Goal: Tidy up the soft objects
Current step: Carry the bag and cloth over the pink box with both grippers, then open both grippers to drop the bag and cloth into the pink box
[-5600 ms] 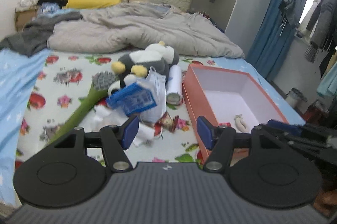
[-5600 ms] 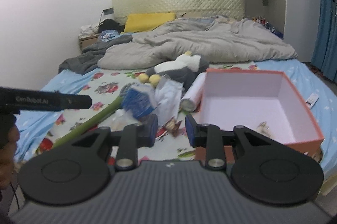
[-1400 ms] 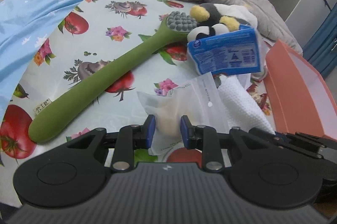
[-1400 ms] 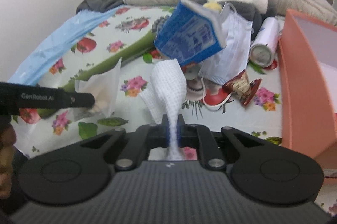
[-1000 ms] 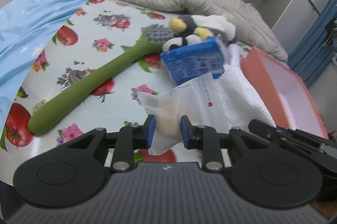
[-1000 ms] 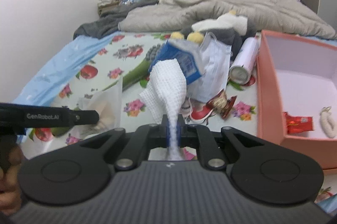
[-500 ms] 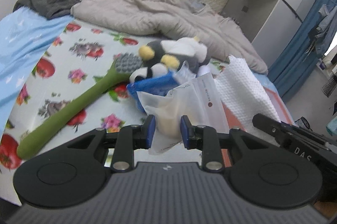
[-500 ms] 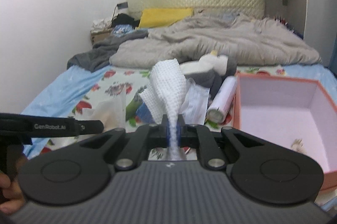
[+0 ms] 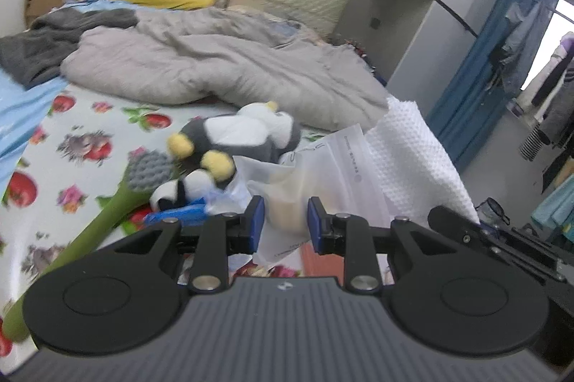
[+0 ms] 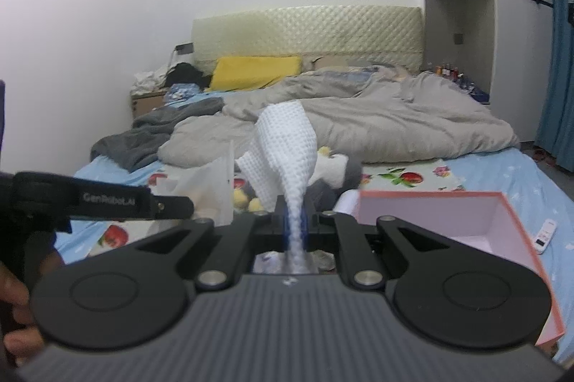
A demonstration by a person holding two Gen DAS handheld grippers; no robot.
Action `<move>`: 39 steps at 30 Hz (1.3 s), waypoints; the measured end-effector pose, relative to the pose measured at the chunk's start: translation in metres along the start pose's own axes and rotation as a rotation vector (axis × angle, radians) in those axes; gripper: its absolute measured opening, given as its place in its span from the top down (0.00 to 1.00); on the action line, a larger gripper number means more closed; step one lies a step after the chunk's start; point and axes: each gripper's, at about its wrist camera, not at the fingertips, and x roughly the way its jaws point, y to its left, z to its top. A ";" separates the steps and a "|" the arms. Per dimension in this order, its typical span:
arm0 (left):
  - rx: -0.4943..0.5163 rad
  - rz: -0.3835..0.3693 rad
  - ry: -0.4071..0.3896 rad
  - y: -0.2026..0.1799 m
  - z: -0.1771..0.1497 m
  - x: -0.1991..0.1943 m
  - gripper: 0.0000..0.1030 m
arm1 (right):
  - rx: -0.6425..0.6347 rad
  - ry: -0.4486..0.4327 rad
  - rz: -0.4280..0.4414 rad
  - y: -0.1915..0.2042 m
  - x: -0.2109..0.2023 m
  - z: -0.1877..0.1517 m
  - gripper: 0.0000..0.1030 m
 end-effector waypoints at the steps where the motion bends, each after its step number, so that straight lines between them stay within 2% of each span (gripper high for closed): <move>1: 0.002 -0.012 0.003 -0.005 0.005 0.004 0.70 | 0.002 -0.001 -0.011 -0.005 0.000 0.002 0.91; 8: 0.072 -0.065 0.080 -0.054 0.030 0.045 0.70 | 0.033 0.047 -0.074 -0.045 0.011 0.019 0.91; 20: 0.265 -0.054 0.248 -0.129 0.031 0.139 0.70 | 0.133 0.278 -0.172 -0.121 0.060 0.018 0.90; 30: 0.312 -0.066 0.383 -0.153 -0.004 0.214 0.70 | 0.214 0.434 -0.236 -0.178 0.103 -0.034 0.90; 39: 0.340 -0.062 0.467 -0.161 -0.037 0.267 0.68 | 0.256 0.501 -0.252 -0.202 0.126 -0.073 0.88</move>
